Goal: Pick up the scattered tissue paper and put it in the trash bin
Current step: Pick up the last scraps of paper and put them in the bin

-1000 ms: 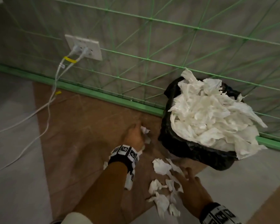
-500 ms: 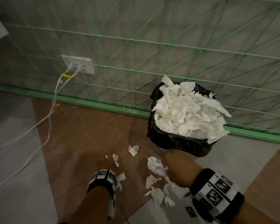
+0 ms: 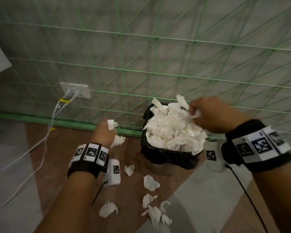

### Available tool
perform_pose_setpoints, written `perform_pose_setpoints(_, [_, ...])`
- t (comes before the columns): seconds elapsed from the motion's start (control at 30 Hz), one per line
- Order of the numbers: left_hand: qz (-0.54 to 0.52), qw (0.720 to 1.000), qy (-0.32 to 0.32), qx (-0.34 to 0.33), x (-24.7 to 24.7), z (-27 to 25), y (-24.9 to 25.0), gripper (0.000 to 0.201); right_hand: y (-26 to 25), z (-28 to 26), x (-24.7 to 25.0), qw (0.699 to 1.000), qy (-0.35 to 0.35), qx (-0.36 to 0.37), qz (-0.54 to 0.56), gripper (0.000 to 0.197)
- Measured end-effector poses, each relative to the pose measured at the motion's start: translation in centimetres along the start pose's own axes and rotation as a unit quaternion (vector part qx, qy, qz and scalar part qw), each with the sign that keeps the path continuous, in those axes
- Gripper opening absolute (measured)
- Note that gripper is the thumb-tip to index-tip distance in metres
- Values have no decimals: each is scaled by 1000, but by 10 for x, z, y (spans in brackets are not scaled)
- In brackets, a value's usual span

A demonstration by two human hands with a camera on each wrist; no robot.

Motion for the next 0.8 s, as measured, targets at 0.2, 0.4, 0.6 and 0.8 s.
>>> perform_pose_setpoints(0.2, [-127, 963, 10, -238, 32, -54, 198, 29, 2, -4, -71, 995, -92, 20, 15, 44])
perform_pose_setpoints(0.4, [12, 936, -110, -334, -91, -98, 229, 36, 52, -11, -21, 991, -41, -50, 120, 31])
perform_pose_setpoints(0.6, [414, 838, -53, -352, -168, -77, 159, 56, 156, -59, -104, 952, -163, -224, 127, 15])
perform_pose_setpoints(0.8, [320, 894, -52, -311, -143, -66, 166, 68, 147, -192, -251, 892, -409, -192, -25, 16])
Point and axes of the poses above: each hand's wrist, its own z-axis towards the middle knuckle, its own x-axis out of the back of the hand, y = z × x, the point moved 9 cm from there along z, towards the middle knuckle, and after that the axes turned 2 degrees about y, right-handed, at the moved point
